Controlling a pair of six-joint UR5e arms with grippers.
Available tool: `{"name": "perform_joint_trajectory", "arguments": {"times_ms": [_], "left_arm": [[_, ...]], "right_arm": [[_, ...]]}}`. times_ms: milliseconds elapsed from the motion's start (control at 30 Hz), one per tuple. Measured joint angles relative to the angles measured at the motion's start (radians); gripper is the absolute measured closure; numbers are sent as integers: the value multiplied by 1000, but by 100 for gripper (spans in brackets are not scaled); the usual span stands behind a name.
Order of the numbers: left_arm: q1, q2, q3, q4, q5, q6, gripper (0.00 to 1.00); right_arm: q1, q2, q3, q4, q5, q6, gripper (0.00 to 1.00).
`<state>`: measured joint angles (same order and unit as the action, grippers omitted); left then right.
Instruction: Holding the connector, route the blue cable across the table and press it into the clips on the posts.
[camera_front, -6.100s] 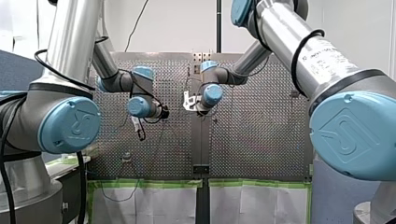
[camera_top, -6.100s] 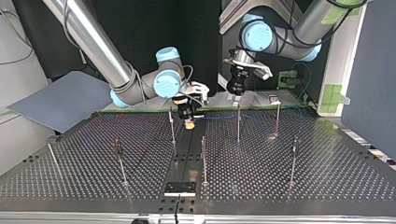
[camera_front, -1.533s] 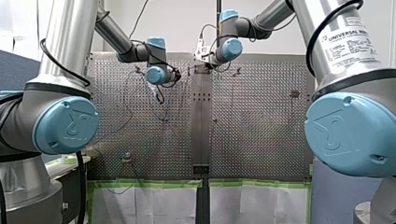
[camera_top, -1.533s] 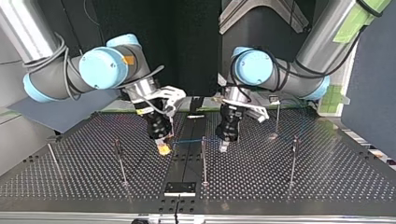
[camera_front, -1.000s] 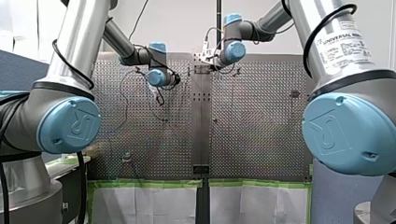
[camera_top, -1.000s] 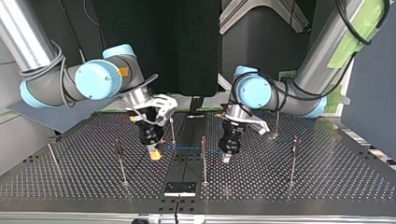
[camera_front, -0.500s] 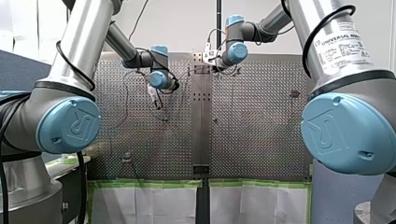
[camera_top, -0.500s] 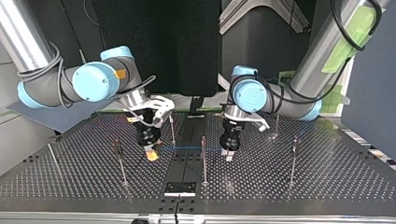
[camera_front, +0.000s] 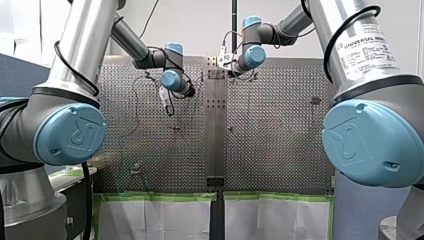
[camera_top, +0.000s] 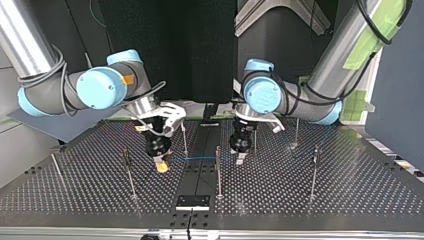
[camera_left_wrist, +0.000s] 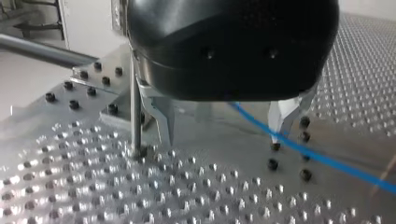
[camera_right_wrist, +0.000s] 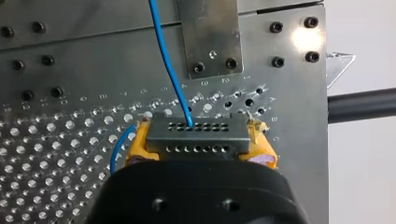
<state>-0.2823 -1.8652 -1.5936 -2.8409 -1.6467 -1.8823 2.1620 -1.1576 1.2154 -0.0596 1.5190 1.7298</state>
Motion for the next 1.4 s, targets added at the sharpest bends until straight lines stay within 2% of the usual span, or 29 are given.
{"name": "perform_joint_trajectory", "arguments": {"times_ms": [300, 533, 833, 1033, 1200, 1400], "left_arm": [[-11, 72, -73, 34, 9, -52, 0], [-26, 138, -139, -5, -8, -37, 0], [-58, 210, -202, -15, -9, -6, 0], [-91, 259, -206, -1, -12, 15, 0], [-117, 297, -189, 10, -12, 17, 0], [-150, 282, -143, 7, -16, 20, 0]], "right_arm": [[-13, 0, 0, 4, 8, -5, 100], [-19, -3, 0, 14, 16, -11, 100], [-30, -17, 0, 28, 35, -14, 100], [-36, -26, 0, 59, 61, -36, 100], [-36, -30, 1, 66, 76, -44, 100], [-34, -31, 2, 67, 78, -45, 100]]}}
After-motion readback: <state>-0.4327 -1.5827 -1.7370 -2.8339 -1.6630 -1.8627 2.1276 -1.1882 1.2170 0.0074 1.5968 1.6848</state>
